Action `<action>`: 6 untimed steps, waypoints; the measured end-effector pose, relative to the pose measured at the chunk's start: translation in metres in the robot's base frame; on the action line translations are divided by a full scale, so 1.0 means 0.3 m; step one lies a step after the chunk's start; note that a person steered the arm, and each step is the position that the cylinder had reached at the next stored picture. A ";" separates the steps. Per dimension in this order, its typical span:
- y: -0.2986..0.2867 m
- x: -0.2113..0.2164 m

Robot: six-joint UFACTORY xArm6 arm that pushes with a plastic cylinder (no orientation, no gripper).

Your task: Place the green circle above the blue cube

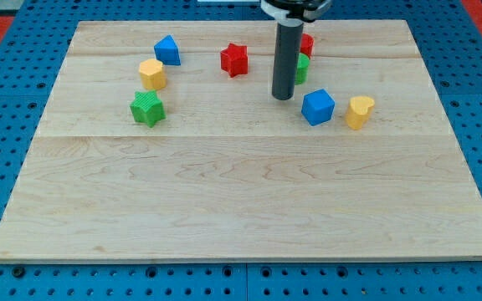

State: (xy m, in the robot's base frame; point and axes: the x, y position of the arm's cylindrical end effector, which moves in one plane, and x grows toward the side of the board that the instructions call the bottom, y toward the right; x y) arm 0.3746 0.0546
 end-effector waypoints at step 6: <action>0.000 -0.277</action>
